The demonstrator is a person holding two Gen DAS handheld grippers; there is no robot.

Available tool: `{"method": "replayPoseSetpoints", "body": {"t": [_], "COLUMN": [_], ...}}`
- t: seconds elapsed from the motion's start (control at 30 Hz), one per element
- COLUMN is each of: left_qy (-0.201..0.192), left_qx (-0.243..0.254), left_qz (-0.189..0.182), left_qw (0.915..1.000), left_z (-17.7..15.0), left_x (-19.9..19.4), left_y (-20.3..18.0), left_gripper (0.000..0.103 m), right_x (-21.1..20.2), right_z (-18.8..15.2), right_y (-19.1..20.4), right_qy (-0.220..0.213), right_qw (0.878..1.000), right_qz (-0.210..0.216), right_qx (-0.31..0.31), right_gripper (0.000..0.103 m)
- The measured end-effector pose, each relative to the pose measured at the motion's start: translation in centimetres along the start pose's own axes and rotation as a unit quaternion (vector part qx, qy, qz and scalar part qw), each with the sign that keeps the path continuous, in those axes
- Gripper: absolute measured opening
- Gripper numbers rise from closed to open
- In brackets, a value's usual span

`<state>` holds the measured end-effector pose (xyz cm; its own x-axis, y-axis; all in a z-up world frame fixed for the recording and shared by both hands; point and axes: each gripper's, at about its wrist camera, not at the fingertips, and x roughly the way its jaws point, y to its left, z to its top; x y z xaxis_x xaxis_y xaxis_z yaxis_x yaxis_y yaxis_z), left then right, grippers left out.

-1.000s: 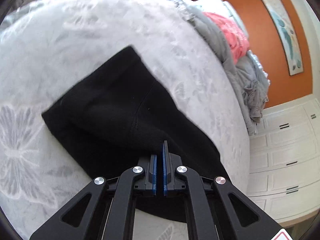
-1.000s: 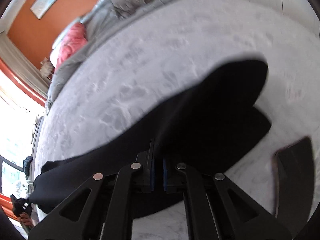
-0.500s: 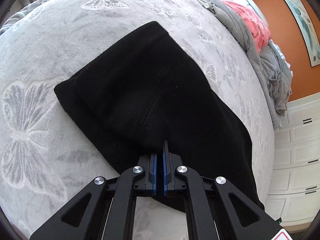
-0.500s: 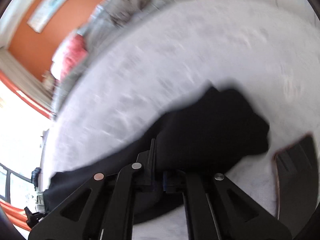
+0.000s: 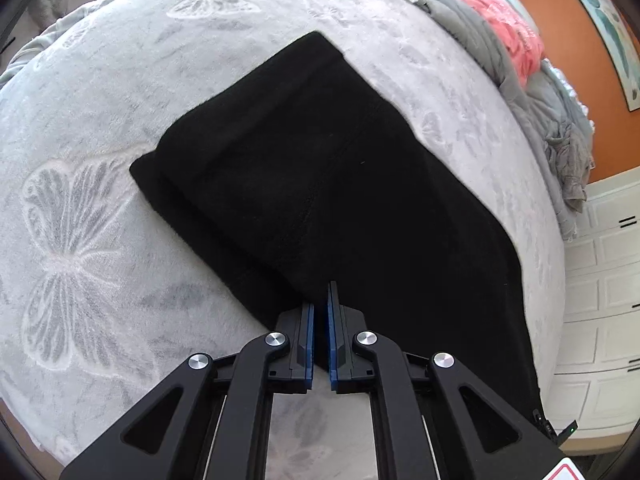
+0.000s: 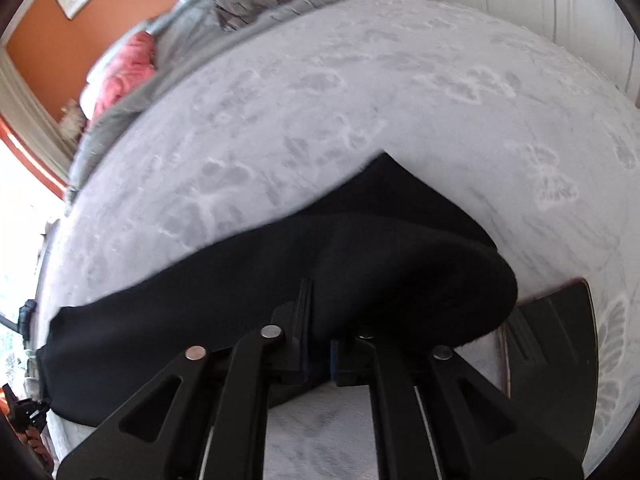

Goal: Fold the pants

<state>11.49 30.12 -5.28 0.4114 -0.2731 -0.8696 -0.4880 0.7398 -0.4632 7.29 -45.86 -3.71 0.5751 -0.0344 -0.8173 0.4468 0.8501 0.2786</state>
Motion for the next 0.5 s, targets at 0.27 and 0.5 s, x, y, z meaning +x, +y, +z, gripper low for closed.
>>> {"method": "replayPoseSetpoints", "body": {"t": [0.27, 0.5], "left_qy": [-0.157, -0.087], "left_qx": [-0.006, 0.065], "left_qz": [0.090, 0.038], "left_qw": [0.9835, 0.9933], "left_z": [-0.3, -0.1], "left_x": [-7.4, -2.8], "left_y": [-0.2, -5.4], "left_gripper": [0.015, 0.029], "right_x": [-8.4, -5.4], "right_z": [-0.2, -3.7], "right_y": [3.3, 23.3], "right_qy": [-0.121, -0.042], "right_qw": [0.986, 0.967], "right_qz": [-0.112, 0.160], "right_qx": [0.002, -0.193], "right_gripper": [0.052, 0.045]}}
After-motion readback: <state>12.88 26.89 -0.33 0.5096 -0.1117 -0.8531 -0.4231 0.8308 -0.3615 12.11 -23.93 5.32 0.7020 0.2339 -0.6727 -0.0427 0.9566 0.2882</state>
